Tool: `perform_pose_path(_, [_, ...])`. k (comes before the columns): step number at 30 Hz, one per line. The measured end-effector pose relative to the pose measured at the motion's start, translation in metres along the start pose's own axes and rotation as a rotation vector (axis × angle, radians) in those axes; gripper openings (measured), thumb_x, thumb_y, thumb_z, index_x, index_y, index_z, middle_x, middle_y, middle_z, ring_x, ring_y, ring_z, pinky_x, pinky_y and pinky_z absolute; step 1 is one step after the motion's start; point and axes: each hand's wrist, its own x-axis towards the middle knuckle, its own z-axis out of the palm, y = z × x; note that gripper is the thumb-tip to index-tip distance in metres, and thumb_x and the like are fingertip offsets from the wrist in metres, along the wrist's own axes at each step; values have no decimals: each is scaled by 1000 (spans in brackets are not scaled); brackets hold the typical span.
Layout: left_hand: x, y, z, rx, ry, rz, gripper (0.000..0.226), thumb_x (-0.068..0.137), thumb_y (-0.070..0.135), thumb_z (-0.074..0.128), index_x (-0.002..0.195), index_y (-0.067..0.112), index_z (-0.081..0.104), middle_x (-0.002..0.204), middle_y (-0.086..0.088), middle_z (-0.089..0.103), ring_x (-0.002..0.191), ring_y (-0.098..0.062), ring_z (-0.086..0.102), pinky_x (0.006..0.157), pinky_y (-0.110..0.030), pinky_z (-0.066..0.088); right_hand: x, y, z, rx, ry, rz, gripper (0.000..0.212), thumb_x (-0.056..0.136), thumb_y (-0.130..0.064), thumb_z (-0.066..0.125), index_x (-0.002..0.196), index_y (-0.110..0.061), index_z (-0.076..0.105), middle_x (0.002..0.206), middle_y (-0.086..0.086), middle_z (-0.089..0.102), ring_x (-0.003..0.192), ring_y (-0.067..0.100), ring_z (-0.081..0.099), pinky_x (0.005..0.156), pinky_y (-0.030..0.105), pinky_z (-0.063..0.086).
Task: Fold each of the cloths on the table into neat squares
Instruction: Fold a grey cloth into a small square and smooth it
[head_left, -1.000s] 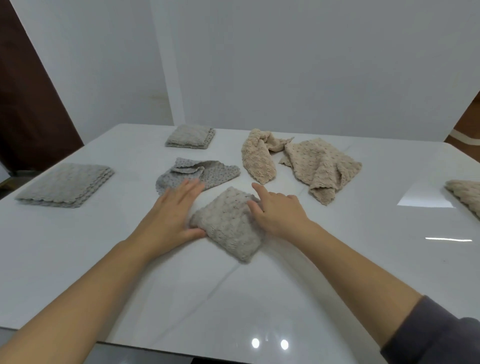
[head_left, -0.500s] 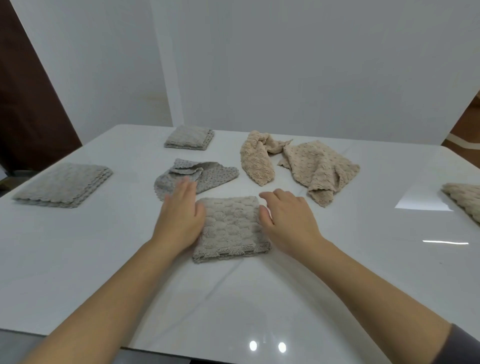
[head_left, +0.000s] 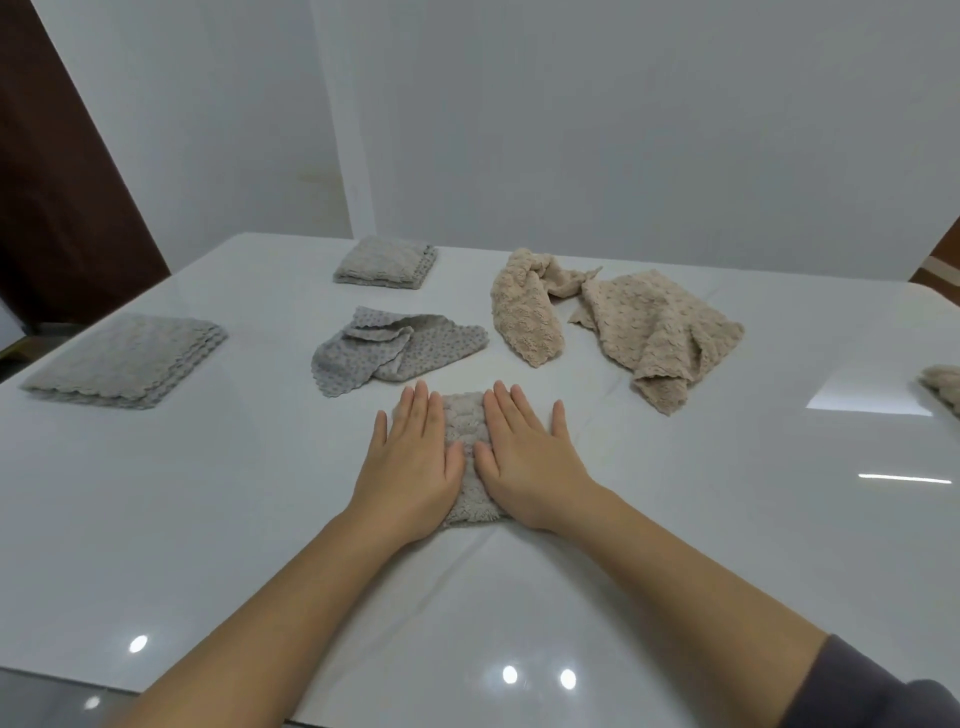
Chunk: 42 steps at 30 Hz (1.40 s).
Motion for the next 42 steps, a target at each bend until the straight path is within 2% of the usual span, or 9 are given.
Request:
perform_pose_path(6, [5,-1,1,45,-16,-9,65,99,41,8,155,8,2,164,-5,0,150,-16,-6,122,-41,-4,4,1,2,-24,1,8,65,100,-43,11,156,-10,1,164,3,-1,151,17,-5,117,55,-9])
perform_pose_path(10, [2,1,3,56,30,-18,81,84,48,-6,155,9,0,164,-4,-1,150,-16,-9,121,-42,-7,3,1,7,-13,68,2,93,74,-52,-14,156,-11,1,164,2,-1,150,17,-6,116,55,-10])
perform_pose_path(14, [-2,1,4,46,100,22,87,76,50,-14,155,16,-5,163,1,-14,148,-12,-18,120,-43,-9,1,1,7,-10,129,-17,86,78,-50,-11,156,-14,-2,164,2,-10,150,18,-13,116,55,-11])
perform_pose_path(16, [-2,1,3,58,82,42,87,76,50,-15,156,20,-1,163,6,-12,148,-11,-16,120,-45,-9,1,1,6,-8,107,-27,79,84,-48,-6,156,-15,1,164,1,-7,150,18,-10,116,56,-10])
perform_pose_path(22, [2,1,1,70,-13,19,61,99,40,7,156,20,1,164,5,-6,149,-11,-10,121,-46,-7,2,2,1,-12,29,-18,60,102,-38,16,157,-16,3,164,0,-3,150,17,-7,116,56,-10])
perform_pose_path(27, [-1,2,-12,2,78,22,63,96,37,6,156,19,-1,163,5,-11,149,-10,-13,121,-44,-6,-2,1,-13,3,95,-56,80,82,-45,-6,157,-16,0,164,0,-8,150,16,-11,118,55,-10])
perform_pose_path(30, [-6,4,-14,43,66,65,68,91,40,-1,156,20,-2,162,6,-13,149,-10,-13,121,-43,-6,-5,-1,-12,-11,22,-62,64,97,-38,8,156,-16,-2,164,-1,-9,150,15,-12,118,54,-11])
perform_pose_path(32, [-9,5,-10,67,14,57,61,99,37,7,156,20,-1,163,5,-11,149,-12,-11,121,-44,-5,-7,-3,-10,-24,5,-56,61,102,-34,16,156,-15,-2,164,1,-9,150,16,-12,118,54,-10])
perform_pose_path(42, [-11,-2,-14,-11,9,5,61,102,41,19,156,23,0,163,1,-12,149,-16,-13,121,-43,-4,-11,0,-15,80,2,-43,61,102,-33,20,157,-16,-1,164,0,-10,150,17,-12,119,52,-8])
